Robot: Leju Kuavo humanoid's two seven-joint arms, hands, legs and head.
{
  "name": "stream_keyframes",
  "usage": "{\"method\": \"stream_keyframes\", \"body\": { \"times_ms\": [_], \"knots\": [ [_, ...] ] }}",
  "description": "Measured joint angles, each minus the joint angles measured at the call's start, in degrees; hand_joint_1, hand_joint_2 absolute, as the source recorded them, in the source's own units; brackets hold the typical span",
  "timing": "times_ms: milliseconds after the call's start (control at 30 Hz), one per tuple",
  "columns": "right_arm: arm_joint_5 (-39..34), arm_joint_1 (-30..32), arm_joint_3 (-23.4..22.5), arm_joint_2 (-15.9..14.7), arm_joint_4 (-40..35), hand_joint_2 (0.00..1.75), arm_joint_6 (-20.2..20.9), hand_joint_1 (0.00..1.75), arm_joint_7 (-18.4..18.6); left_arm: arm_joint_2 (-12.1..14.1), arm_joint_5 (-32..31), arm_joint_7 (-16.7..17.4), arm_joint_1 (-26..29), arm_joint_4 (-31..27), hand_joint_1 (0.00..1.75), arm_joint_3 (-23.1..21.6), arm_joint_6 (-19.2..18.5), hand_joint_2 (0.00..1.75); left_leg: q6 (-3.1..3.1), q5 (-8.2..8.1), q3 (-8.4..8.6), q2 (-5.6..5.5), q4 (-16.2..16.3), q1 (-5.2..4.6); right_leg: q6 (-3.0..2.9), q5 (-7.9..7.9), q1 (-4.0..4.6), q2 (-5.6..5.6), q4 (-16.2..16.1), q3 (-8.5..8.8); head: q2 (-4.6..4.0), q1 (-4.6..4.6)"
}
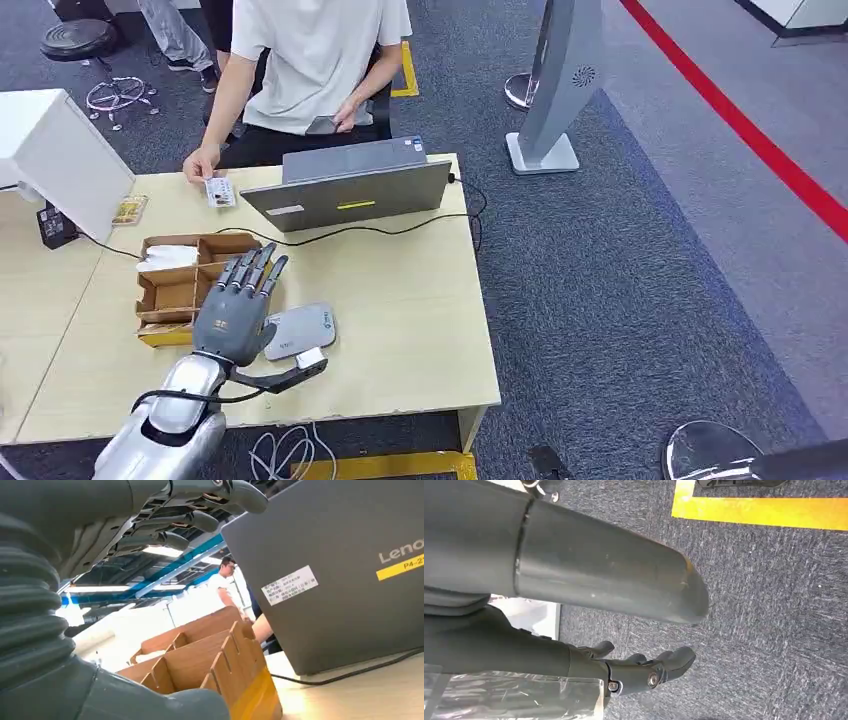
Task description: Pass the card to the sensor for recognition and then transmit it.
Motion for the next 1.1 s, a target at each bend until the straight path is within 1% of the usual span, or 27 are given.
{"method": "stream_keyframes", "body": {
  "times_ms": [367,433,667,833,900,1000,1100],
  "knots": [
    [0.0,0.0,0.0,0.0,0.0,0.00,0.0,0.00,0.0,-0.5,0.0,0.1,-0.6,2.2,0.00,0.3,0.1,1.75,0.00,0.00,0.00,0.00,0.0,0.00,0.00,-0.01,0.00,0.00,0.0,-0.01,0.00,0.00],
    [0.2,0.0,0.0,0.0,0.0,0.00,0.1,0.00,0.1,-0.6,0.0,1.1,-1.0,2.8,0.00,0.5,-0.2,1.75,0.00,0.00,-0.01,-0.01,0.0,0.00,0.00,0.00,0.00,-0.01,0.0,-0.01,0.00,0.00],
    [1.1,-0.4,0.0,0.0,0.0,0.00,0.5,0.00,0.7,-1.4,0.2,1.3,-4.8,8.1,0.00,2.5,-0.4,1.75,0.00,0.01,0.00,-0.05,0.0,0.01,-0.01,0.01,0.00,-0.06,0.0,0.02,0.00,0.02],
    [1.0,-0.8,0.0,0.0,0.0,0.00,0.6,0.00,1.0,-2.2,0.0,1.4,-6.0,10.4,0.00,3.2,-0.5,1.75,0.00,0.01,-0.01,-0.04,0.0,0.00,-0.01,0.01,0.00,-0.04,0.0,0.02,0.00,0.00],
    [0.8,-0.8,0.0,0.0,0.0,0.00,0.5,0.00,1.1,-2.4,-0.5,1.6,-5.9,10.8,0.00,3.3,-0.1,1.75,0.00,0.01,-0.02,-0.04,0.0,-0.01,-0.01,0.01,0.00,-0.05,0.0,0.02,0.00,0.00],
    [0.6,-0.6,0.0,0.0,0.0,0.00,0.2,0.00,0.9,-2.4,-1.1,1.7,-4.3,10.5,0.00,3.5,0.2,1.75,0.00,0.00,-0.01,-0.03,0.0,-0.01,-0.01,0.00,-0.01,-0.03,0.0,0.00,0.00,0.02],
    [0.5,-0.5,0.0,0.0,0.0,0.00,0.2,0.00,0.5,-2.0,-1.6,1.7,-2.0,8.6,0.00,3.8,0.1,1.75,0.00,-0.01,-0.02,-0.04,0.0,0.00,-0.01,-0.03,0.00,-0.03,0.0,-0.01,0.00,0.00]
  ]
}}
